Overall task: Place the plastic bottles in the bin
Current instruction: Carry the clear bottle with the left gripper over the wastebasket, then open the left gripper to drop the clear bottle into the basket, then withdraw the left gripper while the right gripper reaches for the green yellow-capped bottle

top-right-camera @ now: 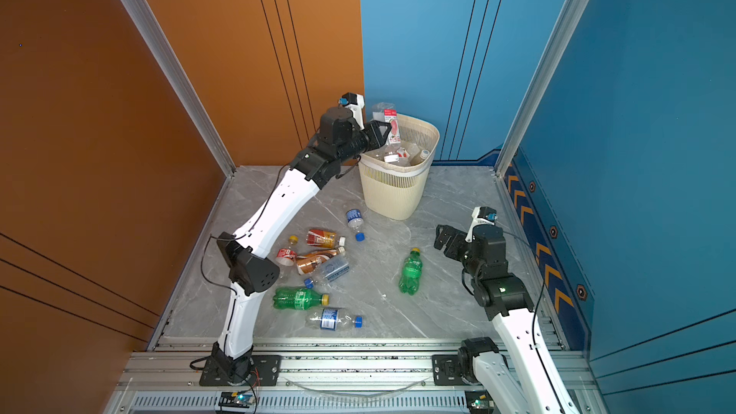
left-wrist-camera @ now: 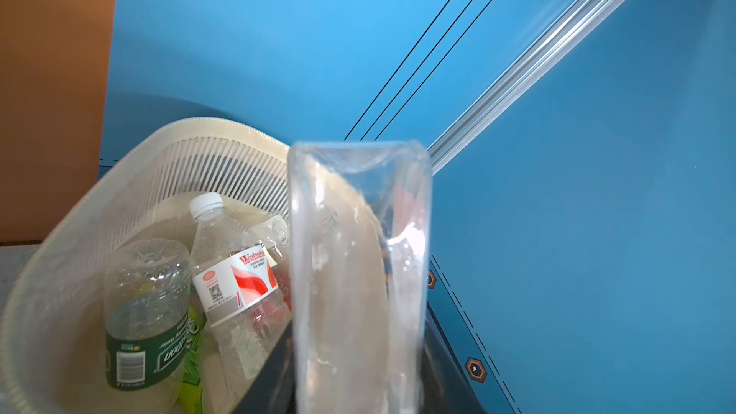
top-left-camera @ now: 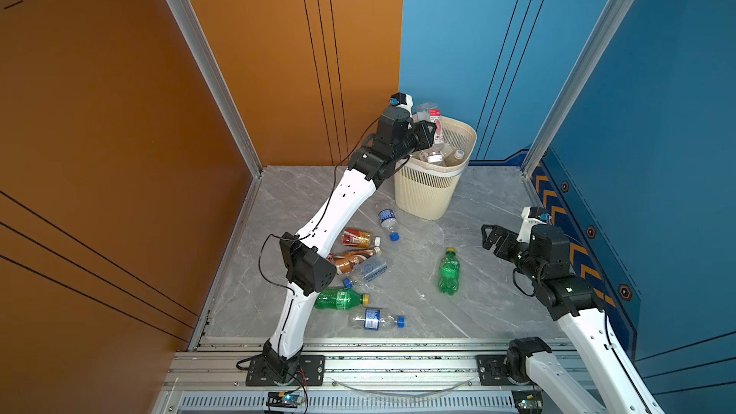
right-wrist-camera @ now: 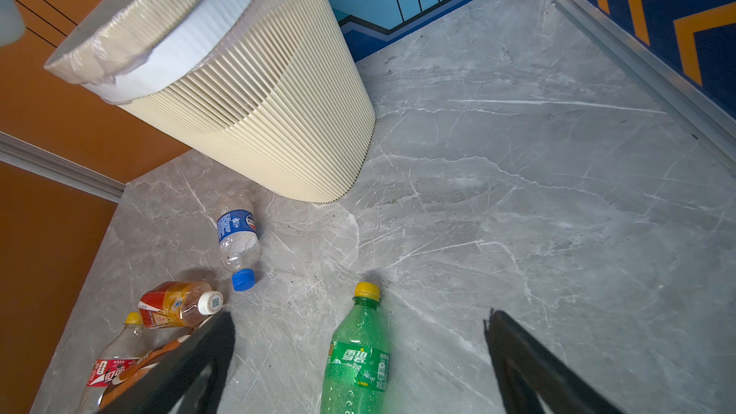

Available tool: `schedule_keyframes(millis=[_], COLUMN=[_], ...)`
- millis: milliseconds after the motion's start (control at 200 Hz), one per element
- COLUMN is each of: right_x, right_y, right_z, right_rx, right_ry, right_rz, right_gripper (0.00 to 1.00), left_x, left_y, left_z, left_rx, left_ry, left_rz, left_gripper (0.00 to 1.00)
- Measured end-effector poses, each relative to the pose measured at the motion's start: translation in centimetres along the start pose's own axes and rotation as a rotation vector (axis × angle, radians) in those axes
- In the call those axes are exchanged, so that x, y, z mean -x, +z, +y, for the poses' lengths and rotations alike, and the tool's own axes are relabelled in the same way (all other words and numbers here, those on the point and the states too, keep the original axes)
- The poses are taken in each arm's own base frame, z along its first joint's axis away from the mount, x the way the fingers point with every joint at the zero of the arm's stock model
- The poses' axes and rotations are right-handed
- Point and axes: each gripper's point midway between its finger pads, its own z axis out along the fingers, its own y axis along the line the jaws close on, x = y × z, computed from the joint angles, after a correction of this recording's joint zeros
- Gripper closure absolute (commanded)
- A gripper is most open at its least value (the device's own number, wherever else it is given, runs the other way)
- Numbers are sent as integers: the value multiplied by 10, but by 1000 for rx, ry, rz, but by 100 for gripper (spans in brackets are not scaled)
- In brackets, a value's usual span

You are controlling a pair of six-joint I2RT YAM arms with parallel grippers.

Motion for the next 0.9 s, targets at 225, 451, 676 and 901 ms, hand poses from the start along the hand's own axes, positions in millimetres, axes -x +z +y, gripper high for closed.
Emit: schedule_keyframes(millis=[225,451,676,901], right_x=[0,-1,-2,-8], right_y=[0,2,3,4], right_z=[-1,-1,-2,-5], right_rx=[-1,-4,-7,-18], right_ry=[3,3,4,19], right_rz=[-1,6,11,39], right_gripper=[0,0,0,0], left_x=[-4,3,5,7], left_y=[22,24,23,-2], left_z=[29,48,49,41], left_rx=[25,46,36,43], left_ry=[-42,-80,-89,-48], left_rz=[8,0,8,37], left_gripper=[64,11,2,2])
